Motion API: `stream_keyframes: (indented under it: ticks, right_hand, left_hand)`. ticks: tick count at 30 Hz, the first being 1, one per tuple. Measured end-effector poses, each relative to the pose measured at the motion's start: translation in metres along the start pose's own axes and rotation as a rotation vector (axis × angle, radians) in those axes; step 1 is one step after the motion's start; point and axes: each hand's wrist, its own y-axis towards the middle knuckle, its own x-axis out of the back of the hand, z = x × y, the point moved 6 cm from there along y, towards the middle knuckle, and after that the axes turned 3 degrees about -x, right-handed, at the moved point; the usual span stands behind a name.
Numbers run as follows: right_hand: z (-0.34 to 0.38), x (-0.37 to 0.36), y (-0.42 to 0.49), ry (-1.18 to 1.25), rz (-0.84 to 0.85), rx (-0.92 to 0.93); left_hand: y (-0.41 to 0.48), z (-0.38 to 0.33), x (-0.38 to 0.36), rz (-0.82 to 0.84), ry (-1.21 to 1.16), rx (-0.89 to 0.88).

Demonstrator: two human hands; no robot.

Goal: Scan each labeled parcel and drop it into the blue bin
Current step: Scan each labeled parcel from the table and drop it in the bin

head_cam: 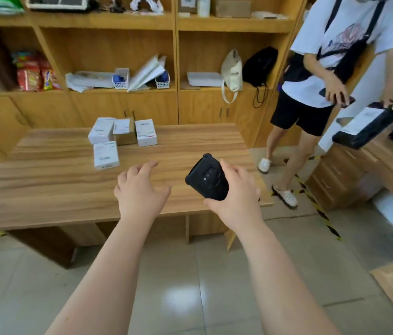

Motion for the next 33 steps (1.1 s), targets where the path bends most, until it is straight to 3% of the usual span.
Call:
stream_keyframes:
  ticks: [8,21,27,33]
  right_hand:
    - [0.031,-0.061,0.086,0.011,0.104,0.057]
    - [0.092,-0.136,0.284,0.061,0.256,0.248]
    - [0.108,-0.205,0.329,0.051,0.343,0.224]
    - [0.141,-0.293,0.367,-0.004,0.407,0.149]
  left_hand:
    - [0.057,0.054,0.001,-0.05,0.046,0.182]
    - [0.218,0.084,-0.004,-0.186,0.11,0.448]
    - [0.253,0.131,-0.04,-0.132,0.076,0.553]
    - [0.306,0.227,-0.074,-0.011,0.094,0.667]
